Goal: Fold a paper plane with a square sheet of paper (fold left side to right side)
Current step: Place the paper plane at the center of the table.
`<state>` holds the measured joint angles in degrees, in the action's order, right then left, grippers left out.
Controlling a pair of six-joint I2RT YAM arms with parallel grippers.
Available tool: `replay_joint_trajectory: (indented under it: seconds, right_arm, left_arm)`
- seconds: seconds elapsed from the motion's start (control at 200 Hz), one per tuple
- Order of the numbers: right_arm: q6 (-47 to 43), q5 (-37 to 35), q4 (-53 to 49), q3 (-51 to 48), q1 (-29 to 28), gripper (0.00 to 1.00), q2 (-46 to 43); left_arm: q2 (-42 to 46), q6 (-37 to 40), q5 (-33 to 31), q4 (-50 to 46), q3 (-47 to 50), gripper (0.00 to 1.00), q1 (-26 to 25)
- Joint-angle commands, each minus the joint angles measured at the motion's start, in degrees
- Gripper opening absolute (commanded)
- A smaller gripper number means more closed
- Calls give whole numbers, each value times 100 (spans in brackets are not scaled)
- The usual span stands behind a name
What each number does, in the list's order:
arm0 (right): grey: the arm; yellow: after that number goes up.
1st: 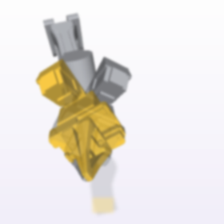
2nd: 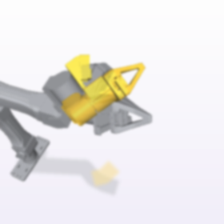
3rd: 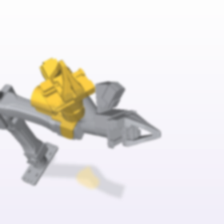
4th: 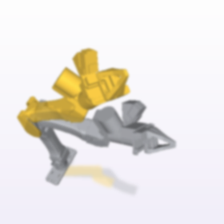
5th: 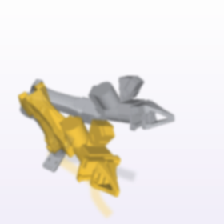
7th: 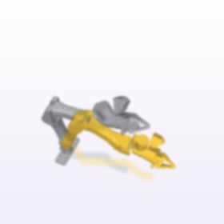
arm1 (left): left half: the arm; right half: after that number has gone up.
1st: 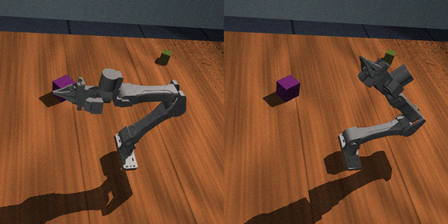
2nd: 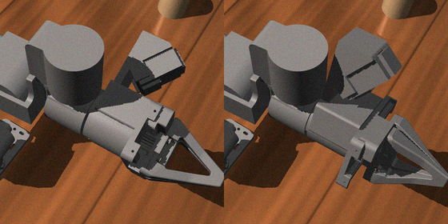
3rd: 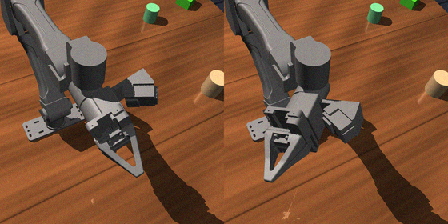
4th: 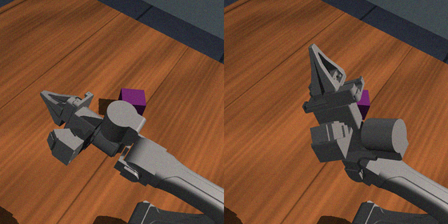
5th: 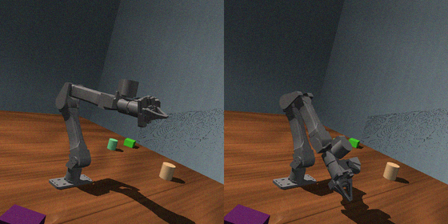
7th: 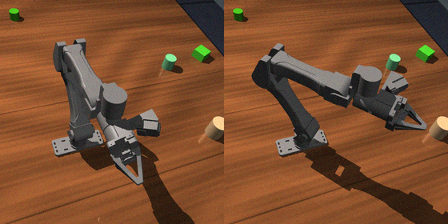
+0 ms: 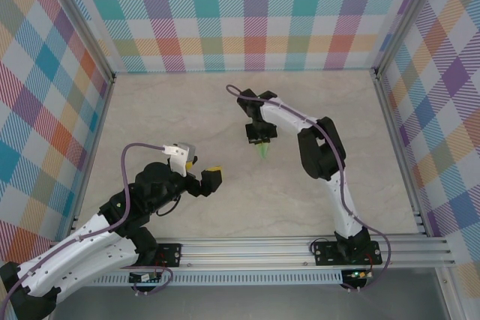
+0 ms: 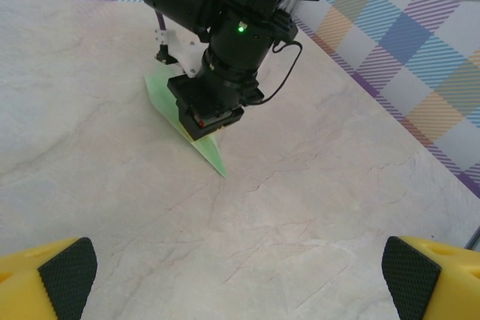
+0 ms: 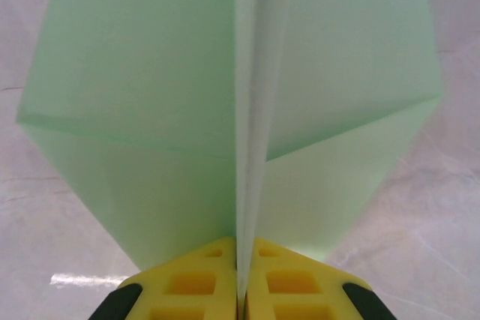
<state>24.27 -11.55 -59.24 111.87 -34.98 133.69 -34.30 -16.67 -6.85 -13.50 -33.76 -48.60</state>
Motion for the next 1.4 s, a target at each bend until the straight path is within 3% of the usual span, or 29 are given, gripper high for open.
replay_joint_trajectory:
  seconds: [0.0,0.45,0.76,0.935,1.12,1.315,1.395]
  right_arm:
    - [-92,27,-252,267,-2,10,208]
    - [-81,180,-316,495,53,19,264]
    - [-255,226,-518,372,44,40,-482]
    - [-350,137,-473,-105,44,50,-1468]
    - [-516,-175,109,-1375,52,62,-3035]
    - [-777,-758,1214,-3295,315,84,-4907]
    - [-793,-951,1748,-4186,615,99,-5664]
  left_arm:
    - [38,-35,86,-48,53,100,25]
    - [-58,-69,43,-23,56,100,26]
    - [-285,-373,-628,14,114,100,119]
    - [-564,-754,-442,65,142,100,919]
    - [-927,-958,-332,248,111,100,1874]
    - [-1200,-1009,-1667,318,78,100,2505]
    - [-1291,-843,-2297,595,159,100,2609]
